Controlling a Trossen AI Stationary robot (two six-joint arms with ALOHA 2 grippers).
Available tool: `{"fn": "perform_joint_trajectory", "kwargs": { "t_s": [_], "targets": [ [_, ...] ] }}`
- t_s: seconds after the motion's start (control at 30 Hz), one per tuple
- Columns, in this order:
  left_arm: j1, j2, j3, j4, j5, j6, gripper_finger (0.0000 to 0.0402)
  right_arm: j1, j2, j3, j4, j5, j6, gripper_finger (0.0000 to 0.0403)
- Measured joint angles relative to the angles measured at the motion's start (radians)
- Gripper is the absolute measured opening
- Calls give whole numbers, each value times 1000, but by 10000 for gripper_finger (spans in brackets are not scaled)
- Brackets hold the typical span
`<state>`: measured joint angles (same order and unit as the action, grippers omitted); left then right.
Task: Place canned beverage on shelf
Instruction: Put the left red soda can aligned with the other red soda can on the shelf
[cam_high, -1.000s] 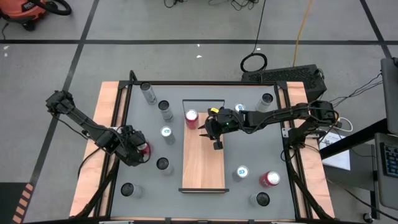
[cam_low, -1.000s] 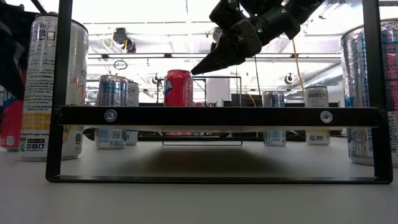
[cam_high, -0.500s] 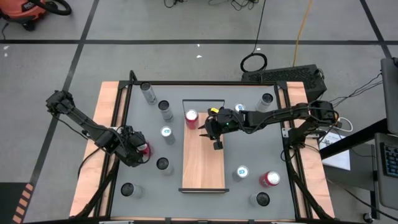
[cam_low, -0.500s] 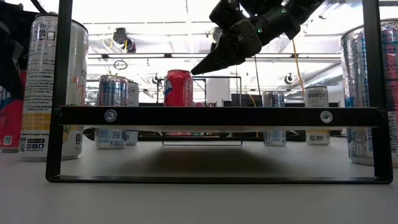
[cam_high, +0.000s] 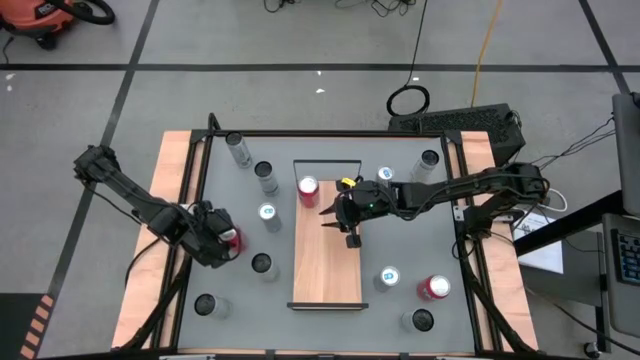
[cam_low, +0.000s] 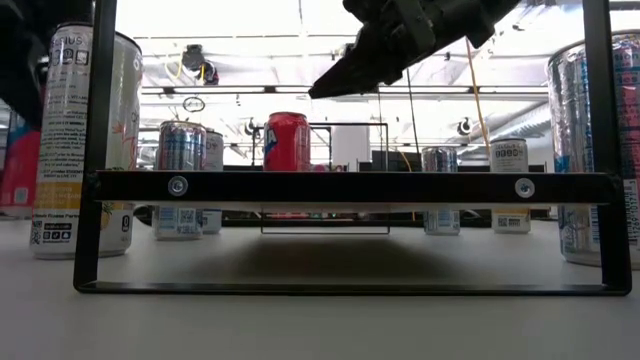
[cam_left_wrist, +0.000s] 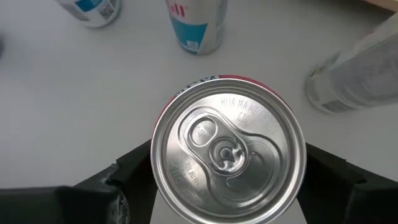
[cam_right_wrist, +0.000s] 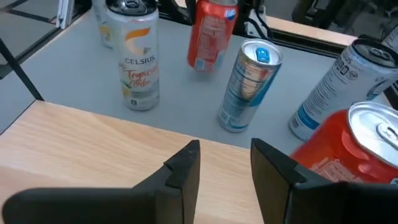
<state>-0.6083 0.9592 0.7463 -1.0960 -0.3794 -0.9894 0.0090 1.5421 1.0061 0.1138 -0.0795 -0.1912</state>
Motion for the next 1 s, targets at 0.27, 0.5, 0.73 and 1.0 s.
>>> {"fn": "perform_joint_trajectory", "kwargs": {
  "t_s": [0.27, 0.5, 0.73, 1.0],
  "targets": [
    [0, 0, 167, -104, -2, 10, 289, 8, -35, 0, 4, 4, 31, 110],
    [-1, -3, 309, -124, -14, 83, 289, 6, -39, 0, 100, 6, 66, 110],
    [-1, -3, 414, -120, -35, 150, 290, 17, -39, 0, 105, 2, 97, 132],
    [0, 6, 430, -20, -145, 212, 290, 49, -39, 0, 264, 5, 45, 199]
  ]
}}
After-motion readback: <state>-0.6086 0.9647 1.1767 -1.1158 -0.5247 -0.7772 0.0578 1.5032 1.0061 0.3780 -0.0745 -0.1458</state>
